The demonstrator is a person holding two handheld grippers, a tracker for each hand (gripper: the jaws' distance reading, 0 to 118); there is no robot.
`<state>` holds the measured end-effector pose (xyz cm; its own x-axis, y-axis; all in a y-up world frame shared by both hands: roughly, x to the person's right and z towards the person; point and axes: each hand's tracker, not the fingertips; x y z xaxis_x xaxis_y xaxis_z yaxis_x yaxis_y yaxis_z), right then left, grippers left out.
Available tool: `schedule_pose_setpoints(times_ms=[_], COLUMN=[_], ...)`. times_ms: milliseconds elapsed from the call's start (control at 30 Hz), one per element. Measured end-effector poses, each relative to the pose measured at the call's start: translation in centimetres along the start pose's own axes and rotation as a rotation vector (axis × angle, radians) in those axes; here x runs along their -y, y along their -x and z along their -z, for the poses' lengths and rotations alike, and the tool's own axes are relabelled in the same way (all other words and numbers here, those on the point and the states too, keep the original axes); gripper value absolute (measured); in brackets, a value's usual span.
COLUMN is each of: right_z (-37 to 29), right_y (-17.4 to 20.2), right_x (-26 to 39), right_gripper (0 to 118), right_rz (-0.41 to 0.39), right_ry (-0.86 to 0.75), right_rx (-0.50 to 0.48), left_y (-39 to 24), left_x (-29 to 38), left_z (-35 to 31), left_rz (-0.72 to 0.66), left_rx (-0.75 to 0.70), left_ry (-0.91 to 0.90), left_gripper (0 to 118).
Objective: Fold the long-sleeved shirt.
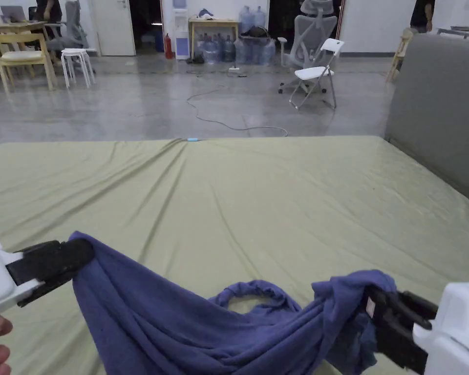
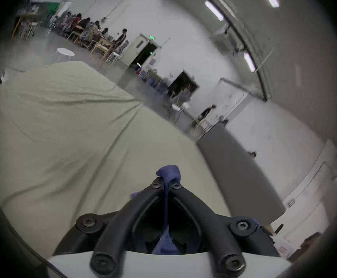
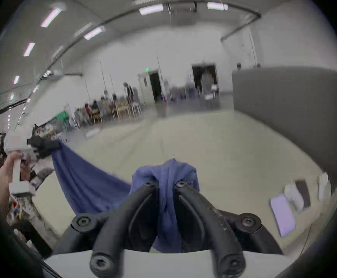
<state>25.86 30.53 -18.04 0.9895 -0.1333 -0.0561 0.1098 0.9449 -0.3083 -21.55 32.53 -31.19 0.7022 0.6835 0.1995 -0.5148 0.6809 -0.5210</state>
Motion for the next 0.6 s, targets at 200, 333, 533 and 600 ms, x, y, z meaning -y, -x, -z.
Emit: schedule_pose_setpoints(times_ms=[200, 333, 533, 600], right_z=[3.3, 6.2, 11.9, 13.9], right_y=[-1.3, -2.6, -3.8, -4.2], right_x=[-12.5, -20.6, -31.0, -33.5], right_gripper=[14, 14, 14, 14], right_rz=[-0.039, -0.050, -0.100, -0.102], right_ry=[-0.153, -0.170, -0.105, -0.100], right_rx=[0.069, 0.123, 0.206, 0.221], left_y=[-4.7, -6.4, -9.5, -10.1], left_x=[-9.0, -15.4, -22.4, -23.9], left_z=[-0.1, 0.9, 4.3, 6.0], left_rz=[0.023, -0.022, 0.054, 0.063], left_rx=[0.031, 0.042, -0.020, -0.026], left_ry=[-0.176, -0.276, -0.340, -0.344], left_gripper=[2, 2, 2, 2])
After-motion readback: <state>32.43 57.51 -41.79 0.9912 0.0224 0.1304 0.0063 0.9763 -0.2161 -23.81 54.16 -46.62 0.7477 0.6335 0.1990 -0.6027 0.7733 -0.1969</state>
